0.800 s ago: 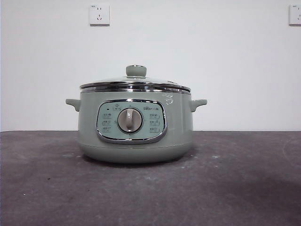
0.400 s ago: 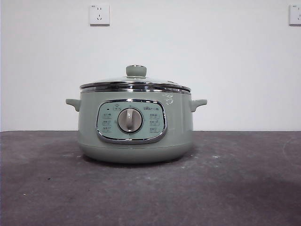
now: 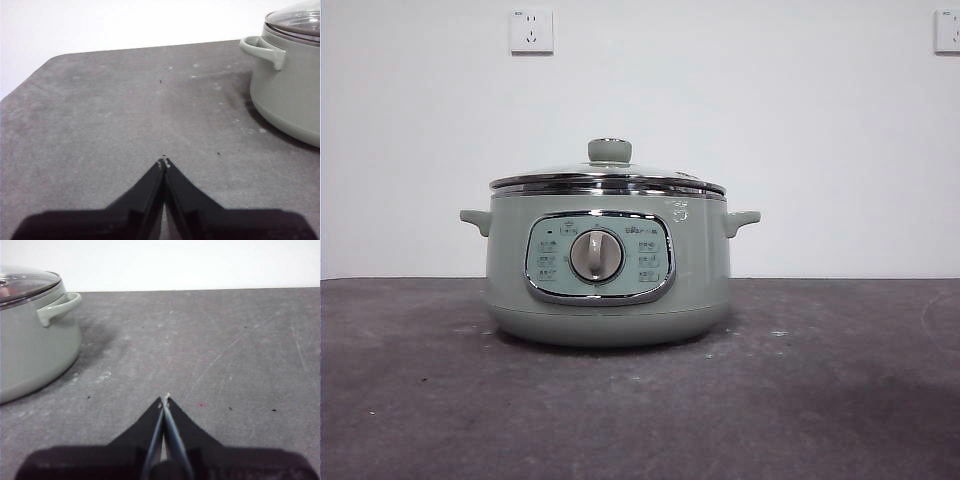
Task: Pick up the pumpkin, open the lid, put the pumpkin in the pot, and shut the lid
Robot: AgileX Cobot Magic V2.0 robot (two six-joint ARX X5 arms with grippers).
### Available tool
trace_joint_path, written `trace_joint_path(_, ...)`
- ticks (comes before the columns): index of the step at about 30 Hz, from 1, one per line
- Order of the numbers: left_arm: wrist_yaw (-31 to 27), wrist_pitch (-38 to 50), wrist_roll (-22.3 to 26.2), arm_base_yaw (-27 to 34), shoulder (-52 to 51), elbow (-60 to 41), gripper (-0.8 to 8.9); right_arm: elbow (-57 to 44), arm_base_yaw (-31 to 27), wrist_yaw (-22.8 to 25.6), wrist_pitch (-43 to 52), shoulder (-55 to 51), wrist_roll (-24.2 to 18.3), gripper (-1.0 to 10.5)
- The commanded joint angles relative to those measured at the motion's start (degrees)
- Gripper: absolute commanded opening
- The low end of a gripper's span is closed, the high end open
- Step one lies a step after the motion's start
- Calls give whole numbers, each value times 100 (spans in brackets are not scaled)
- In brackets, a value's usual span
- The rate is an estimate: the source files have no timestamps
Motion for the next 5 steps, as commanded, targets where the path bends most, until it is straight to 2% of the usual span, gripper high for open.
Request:
trace_joint_path(1, 9, -24, -35, 13, -9, -72, -3, -55, 2, 17, -59, -9, 52, 1)
trace_joint_path(5, 9, -24, -35, 13, -9, -72, -3, -55, 2, 20, -59, -7, 52, 1)
